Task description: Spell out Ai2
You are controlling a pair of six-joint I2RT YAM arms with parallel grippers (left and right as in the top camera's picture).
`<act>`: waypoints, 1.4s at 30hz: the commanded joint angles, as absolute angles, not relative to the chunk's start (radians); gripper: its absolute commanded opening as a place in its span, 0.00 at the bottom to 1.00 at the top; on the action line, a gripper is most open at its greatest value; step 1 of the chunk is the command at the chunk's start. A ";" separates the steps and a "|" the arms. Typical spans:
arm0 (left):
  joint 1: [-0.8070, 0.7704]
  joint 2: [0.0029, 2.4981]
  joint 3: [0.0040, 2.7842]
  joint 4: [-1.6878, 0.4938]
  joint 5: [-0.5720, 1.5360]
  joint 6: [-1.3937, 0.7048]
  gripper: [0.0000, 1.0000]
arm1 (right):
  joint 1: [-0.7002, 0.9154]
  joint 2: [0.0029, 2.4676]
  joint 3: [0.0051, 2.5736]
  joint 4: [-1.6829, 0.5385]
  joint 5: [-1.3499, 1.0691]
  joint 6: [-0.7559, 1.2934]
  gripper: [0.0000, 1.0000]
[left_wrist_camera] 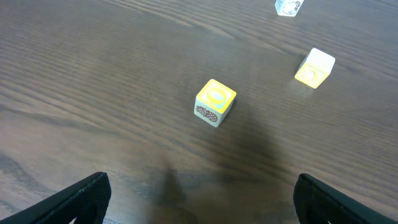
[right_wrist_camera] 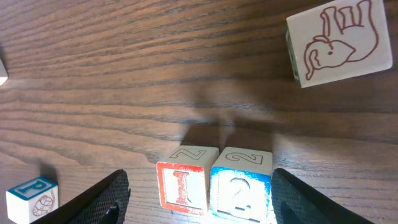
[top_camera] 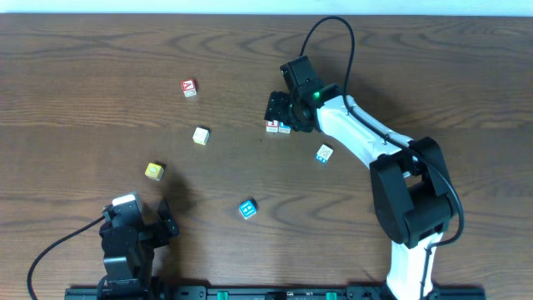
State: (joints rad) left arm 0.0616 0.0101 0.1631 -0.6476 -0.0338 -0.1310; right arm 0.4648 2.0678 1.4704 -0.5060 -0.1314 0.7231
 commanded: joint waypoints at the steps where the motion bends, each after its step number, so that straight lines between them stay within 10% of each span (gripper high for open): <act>1: 0.058 0.006 0.156 -0.651 -0.052 -0.135 0.95 | 0.459 2.080 1.463 -0.504 -0.140 0.709 0.73; 24: 0.058 0.006 0.156 -0.651 -0.052 -0.135 0.95 | 0.422 1.990 1.463 -0.494 -0.065 0.548 0.87; 42: 0.058 0.006 0.156 -0.651 -0.052 -0.135 0.95 | 0.365 1.391 1.384 -0.847 0.289 0.298 0.99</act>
State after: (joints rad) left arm 0.0616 0.0101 0.1631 -0.6476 -0.0334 -0.1310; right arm 0.3920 1.4815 1.4429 -0.8406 0.2268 0.3321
